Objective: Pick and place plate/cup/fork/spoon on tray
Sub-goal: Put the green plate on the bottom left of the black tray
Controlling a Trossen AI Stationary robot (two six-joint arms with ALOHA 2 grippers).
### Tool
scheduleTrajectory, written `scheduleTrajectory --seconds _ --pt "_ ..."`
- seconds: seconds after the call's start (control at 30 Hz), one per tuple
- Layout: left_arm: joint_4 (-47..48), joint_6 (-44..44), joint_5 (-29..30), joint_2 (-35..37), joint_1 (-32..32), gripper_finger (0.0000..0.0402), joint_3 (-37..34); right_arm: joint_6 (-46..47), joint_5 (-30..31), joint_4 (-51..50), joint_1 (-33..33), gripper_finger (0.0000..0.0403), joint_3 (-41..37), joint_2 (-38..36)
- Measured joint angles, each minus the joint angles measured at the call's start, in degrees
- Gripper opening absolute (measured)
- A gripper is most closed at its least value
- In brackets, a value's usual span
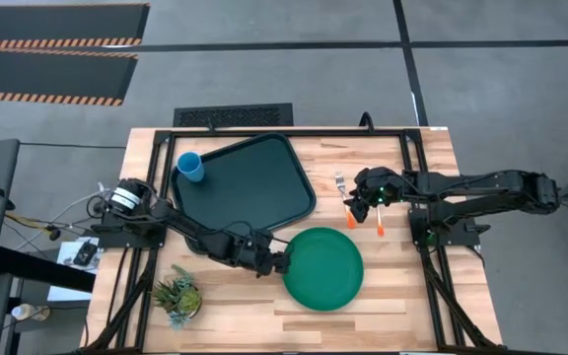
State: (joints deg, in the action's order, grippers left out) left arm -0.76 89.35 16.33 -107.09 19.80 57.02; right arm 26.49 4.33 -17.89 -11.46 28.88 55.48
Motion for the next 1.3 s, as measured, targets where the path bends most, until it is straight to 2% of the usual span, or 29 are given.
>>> scheduleTrajectory --seconds 0.13,0.4,0.5,0.97,1.2,1.3 --pt "0.2 -2.7 -1.3 -1.0 -0.7 0.0185 2.2 -0.1 0.1 0.2 0.0 0.0216 0.0 0.0" --pt "2.5 -1.6 -1.5 -1.5 -0.4 0.0048 2.4 -0.2 0.1 1.3 0.0 0.0216 0.0 0.0" --pt "3.5 -1.6 -2.9 -1.9 -0.5 0.0010 2.4 -0.2 0.2 2.1 0.0 0.0216 0.0 0.0" --pt "1.9 -3.8 -3.7 -1.8 -0.8 0.0002 4.0 -0.9 0.2 2.6 0.1 0.0216 0.0 0.0" --pt "6.2 -5.4 -5.5 -1.7 -0.8 0.0001 8.2 -1.1 0.2 2.6 0.1 0.0216 0.0 0.0" --pt "10.9 -3.6 -5.6 -0.1 -0.7 0.0001 8.5 -1.4 0.2 2.6 0.1 0.0216 0.0 0.0"
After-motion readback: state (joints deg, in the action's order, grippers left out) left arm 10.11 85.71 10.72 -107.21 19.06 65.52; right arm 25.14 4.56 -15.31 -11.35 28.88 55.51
